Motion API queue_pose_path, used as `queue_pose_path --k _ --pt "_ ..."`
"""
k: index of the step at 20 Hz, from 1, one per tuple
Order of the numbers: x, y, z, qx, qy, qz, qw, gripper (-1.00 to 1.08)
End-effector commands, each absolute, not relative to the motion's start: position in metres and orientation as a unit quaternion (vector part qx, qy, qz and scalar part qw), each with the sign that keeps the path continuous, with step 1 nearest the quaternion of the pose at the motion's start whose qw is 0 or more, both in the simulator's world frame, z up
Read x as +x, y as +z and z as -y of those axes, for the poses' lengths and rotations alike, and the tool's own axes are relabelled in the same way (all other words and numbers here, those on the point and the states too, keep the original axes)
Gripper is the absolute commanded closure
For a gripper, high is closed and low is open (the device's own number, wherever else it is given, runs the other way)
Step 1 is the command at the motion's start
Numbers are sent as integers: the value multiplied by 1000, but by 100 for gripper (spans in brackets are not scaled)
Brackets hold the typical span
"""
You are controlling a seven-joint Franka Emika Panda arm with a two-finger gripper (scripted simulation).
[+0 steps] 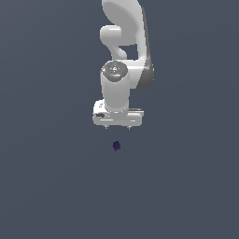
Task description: Pick up the object and move it to a goal position.
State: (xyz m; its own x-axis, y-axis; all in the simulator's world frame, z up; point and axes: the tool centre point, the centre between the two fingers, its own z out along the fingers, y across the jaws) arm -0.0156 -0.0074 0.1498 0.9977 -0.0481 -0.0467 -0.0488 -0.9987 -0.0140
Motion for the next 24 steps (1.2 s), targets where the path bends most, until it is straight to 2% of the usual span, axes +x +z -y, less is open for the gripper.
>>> queue_pose_path --k 1,11,24 --pt "-16 150 7 -999 23 -24 8 -92" --pt "0 168 -13 -1000 0 -16 8 -92" --pt "5 143 -5 -999 0 38 5 -92"
